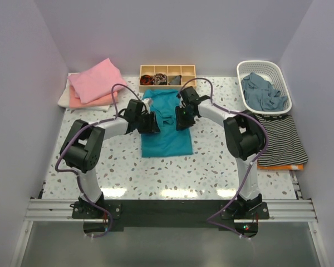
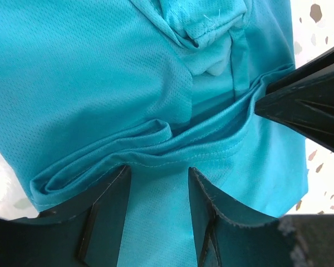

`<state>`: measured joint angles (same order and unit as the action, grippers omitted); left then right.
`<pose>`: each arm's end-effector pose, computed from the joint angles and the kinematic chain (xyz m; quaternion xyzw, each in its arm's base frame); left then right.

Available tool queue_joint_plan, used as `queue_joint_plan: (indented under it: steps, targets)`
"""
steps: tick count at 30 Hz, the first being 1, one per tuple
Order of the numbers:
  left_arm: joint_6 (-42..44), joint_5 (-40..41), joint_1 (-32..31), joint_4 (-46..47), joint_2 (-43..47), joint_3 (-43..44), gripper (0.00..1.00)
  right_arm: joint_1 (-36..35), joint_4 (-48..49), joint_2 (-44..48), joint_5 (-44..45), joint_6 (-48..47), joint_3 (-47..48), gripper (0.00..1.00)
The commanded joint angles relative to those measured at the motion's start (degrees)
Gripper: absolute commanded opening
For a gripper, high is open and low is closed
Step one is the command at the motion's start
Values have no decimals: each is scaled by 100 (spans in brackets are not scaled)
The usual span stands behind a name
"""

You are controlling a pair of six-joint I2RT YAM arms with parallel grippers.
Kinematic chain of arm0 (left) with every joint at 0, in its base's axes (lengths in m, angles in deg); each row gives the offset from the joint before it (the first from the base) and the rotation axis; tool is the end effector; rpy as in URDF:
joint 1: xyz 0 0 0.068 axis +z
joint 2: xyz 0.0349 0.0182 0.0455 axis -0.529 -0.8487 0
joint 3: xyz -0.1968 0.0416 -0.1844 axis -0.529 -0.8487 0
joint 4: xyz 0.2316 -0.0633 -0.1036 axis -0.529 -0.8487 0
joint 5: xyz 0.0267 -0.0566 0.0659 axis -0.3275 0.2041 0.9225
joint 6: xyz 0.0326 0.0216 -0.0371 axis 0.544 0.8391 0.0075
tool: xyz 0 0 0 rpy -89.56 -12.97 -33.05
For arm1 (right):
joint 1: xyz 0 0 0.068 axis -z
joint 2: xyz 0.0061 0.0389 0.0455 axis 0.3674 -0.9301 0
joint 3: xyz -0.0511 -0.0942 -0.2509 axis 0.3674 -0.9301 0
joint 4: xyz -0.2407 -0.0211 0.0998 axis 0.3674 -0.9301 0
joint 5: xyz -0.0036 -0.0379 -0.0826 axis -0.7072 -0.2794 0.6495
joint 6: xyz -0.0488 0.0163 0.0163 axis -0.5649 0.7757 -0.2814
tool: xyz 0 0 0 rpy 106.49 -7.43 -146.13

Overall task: Fold and stack the t-shirts
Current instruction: Fold the tshirt

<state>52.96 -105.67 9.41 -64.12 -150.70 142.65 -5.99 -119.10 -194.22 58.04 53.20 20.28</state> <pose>0.3453 -0.1543 0.1499 0.0117 0.9294 -0.2685 0.2531 0.3967 0.2140 0.1641 -0.0981 0.9648 0.1688 0.1760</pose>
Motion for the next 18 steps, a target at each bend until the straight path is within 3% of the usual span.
queue_joint_plan:
  steps: [1,8,11,18]
  targets:
    - [419,683,55,-12,-196,58,51,101,-262,-211,803,-130,35,32]
    - [604,1317,73,-73,24,-66,52,162,-78,-18,1314,-138,-432,31]
    - [622,1230,64,136,172,-136,52,171,45,114,1253,-209,-502,31]
    - [333,816,64,814,1095,-346,56,171,994,1440,672,-271,-1257,36]
